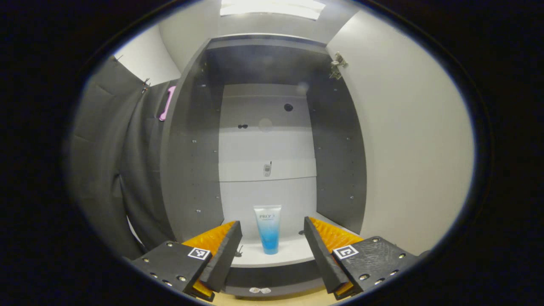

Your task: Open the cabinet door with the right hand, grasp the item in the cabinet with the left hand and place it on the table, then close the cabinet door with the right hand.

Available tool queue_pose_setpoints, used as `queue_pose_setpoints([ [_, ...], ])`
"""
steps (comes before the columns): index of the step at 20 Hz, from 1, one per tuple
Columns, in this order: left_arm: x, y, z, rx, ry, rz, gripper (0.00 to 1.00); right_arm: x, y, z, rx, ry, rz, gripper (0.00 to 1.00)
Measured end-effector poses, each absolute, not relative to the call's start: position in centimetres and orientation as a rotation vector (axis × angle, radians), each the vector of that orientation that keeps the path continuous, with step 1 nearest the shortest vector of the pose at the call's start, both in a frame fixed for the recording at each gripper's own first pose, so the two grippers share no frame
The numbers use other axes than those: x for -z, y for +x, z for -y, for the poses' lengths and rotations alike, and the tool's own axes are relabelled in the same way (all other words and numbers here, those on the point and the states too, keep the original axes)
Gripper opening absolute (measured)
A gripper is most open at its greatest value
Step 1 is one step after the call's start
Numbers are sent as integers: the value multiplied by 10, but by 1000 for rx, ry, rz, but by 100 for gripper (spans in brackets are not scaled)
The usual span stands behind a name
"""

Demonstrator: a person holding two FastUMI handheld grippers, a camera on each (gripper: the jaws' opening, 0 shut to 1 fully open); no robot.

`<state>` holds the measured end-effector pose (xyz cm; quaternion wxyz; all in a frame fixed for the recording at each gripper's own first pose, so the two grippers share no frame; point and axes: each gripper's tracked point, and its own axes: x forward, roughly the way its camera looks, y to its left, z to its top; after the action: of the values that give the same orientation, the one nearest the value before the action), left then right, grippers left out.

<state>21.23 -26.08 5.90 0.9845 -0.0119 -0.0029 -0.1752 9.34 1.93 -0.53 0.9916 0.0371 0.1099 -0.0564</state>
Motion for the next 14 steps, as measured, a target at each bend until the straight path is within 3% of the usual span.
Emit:
queue_pose_setpoints([
  [11,0,292,293,424,-35,-107,89,20,107,-32,194,36,-262,98],
  [12,4,295,294,424,-36,-116,89,20,107,-32,198,29,-265,93],
  [14,12,299,293,421,-28,-131,89,21,106,-34,202,23,-270,98],
])
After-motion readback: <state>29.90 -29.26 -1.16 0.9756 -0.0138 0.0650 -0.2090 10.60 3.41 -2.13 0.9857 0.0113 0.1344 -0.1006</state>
